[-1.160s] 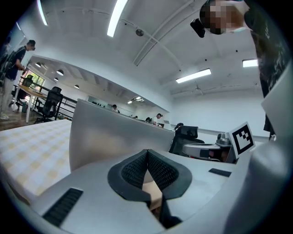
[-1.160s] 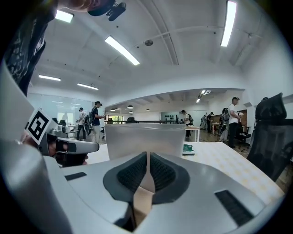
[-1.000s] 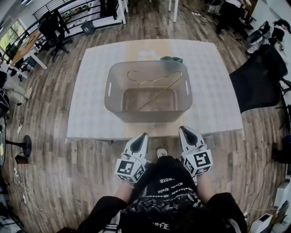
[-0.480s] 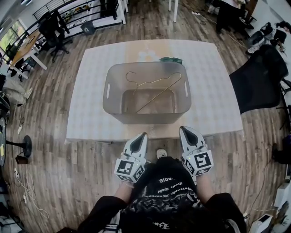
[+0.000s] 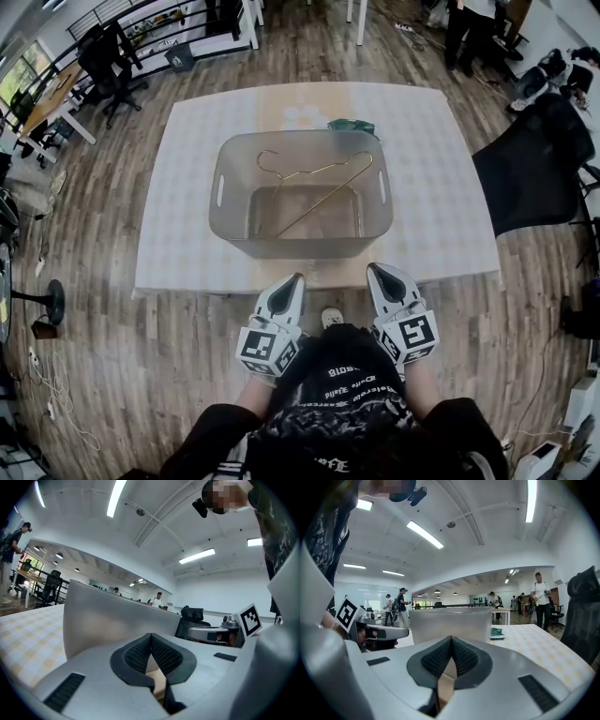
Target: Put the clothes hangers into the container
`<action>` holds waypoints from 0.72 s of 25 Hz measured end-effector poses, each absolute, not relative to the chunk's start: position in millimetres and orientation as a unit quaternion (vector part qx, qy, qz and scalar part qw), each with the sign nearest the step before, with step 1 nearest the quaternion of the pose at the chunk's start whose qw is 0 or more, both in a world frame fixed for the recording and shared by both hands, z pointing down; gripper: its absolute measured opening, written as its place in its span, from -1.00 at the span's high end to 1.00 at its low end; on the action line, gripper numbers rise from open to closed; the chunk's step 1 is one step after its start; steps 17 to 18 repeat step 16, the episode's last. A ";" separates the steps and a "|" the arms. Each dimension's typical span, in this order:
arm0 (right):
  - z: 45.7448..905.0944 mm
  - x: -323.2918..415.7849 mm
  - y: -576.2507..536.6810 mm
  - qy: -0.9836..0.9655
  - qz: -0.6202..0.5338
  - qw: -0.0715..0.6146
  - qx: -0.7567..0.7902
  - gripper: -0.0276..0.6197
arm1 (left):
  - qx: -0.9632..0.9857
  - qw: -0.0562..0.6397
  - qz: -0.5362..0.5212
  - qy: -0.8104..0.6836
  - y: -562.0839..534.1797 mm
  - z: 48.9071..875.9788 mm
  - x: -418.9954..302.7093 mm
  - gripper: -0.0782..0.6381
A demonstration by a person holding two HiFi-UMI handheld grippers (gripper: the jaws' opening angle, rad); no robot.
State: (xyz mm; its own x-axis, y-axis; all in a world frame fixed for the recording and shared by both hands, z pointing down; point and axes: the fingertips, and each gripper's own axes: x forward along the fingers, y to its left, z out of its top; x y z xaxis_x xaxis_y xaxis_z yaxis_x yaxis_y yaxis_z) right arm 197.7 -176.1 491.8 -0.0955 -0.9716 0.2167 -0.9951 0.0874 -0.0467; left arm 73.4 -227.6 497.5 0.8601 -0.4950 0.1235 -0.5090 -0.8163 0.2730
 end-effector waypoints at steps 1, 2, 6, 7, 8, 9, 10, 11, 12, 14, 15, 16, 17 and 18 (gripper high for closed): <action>492.4 197.4 -176.3 -0.736 0.090 0.066 0.667 0.90 | 0.953 0.149 0.024 -0.264 -228.1 498.2 74.1 0.73; 493.7 197.3 -176.9 -0.736 0.089 0.068 0.667 0.90 | 0.953 0.149 0.025 -0.264 -228.9 499.2 74.7 0.73; 496.3 195.9 -180.2 -0.734 0.086 0.081 0.669 0.90 | 0.952 0.150 0.026 -0.265 -233.5 501.2 74.6 0.73; 495.3 195.5 -181.2 -0.734 0.085 0.083 0.669 0.90 | 0.952 0.150 0.026 -0.265 -234.7 499.8 74.6 0.73; 494.4 195.6 -182.2 -0.734 0.084 0.085 0.669 0.90 | 0.952 0.150 0.026 -0.265 -235.7 498.4 75.0 0.73; 494.2 195.9 -182.8 -0.734 0.084 0.086 0.669 0.90 | 0.952 0.150 0.025 -0.265 -236.4 497.6 75.6 0.73; 494.3 195.9 -183.1 -0.734 0.084 0.088 0.669 0.90 | 0.952 0.150 0.025 -0.264 -236.7 497.3 76.0 0.73; 494.6 195.5 -183.2 -0.734 0.083 0.090 0.668 0.90 | 0.953 0.150 0.026 -0.263 -236.7 497.5 76.2 0.73; 495.1 194.7 -183.2 -0.735 0.082 0.092 0.667 0.90 | 0.953 0.150 0.027 -0.263 -236.6 498.2 76.3 0.73; 496.6 193.1 -183.1 -0.736 0.081 0.096 0.665 0.90 | 0.953 0.152 0.029 -0.261 -236.5 500.4 75.9 0.73; 497.5 192.5 -183.1 -0.736 0.081 0.098 0.665 0.90 | 0.953 0.153 0.030 -0.261 -236.6 501.5 75.6 0.73; 498.5 192.0 -183.0 -0.736 0.081 0.099 0.665 0.90 | 0.953 0.154 0.031 -0.261 -236.7 502.6 75.3 0.73; 498.5 192.0 -183.0 -0.736 0.081 0.099 0.665 0.90 | 0.953 0.154 0.031 -0.261 -236.7 502.6 75.3 0.73; 498.5 192.0 -183.0 -0.736 0.081 0.099 0.665 0.90 | 0.953 0.154 0.031 -0.261 -236.7 502.6 75.3 0.73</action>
